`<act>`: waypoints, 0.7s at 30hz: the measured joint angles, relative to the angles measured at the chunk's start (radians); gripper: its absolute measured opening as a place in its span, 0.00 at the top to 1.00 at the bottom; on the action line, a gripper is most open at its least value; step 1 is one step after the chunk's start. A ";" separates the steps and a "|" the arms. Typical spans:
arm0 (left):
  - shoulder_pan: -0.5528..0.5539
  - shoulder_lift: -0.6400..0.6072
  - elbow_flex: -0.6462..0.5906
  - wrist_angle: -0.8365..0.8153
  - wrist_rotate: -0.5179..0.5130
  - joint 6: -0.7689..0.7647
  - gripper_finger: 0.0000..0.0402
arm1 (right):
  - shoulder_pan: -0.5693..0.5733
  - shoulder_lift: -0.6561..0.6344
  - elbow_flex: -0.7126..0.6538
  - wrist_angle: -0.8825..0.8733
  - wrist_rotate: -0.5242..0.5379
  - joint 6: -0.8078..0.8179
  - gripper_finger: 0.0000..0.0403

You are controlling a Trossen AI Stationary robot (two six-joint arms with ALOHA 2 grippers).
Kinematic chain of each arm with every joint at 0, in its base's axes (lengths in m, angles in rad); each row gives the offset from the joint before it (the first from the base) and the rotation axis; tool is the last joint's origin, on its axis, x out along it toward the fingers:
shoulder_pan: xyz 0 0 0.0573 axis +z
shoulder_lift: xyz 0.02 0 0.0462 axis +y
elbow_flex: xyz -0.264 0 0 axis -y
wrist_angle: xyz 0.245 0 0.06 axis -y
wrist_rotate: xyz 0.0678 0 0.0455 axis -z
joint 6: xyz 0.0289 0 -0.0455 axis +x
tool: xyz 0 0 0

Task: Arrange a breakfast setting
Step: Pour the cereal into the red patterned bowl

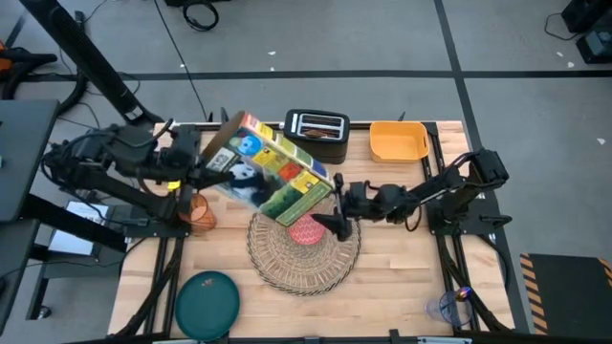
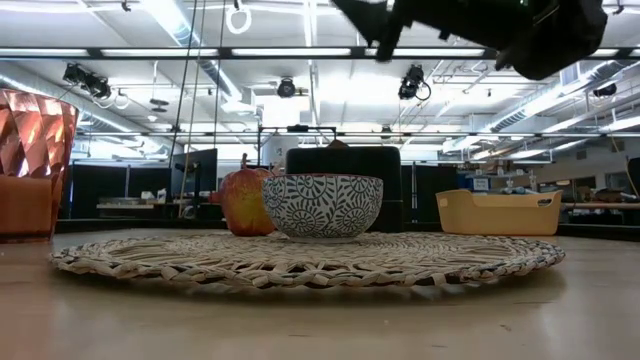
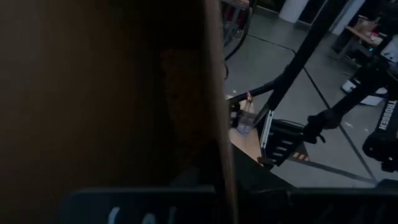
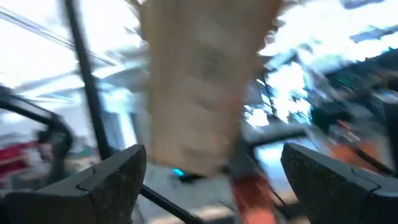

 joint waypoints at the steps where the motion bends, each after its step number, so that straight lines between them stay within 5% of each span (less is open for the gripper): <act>1: 0.000 0.004 0.000 0.006 -0.002 0.001 0.99 | -0.001 0.000 0.001 0.022 -0.013 -0.003 0.07; 21: -0.054 0.081 0.001 0.107 -0.016 0.100 0.99 | -0.012 0.000 0.001 0.110 0.095 -0.023 0.07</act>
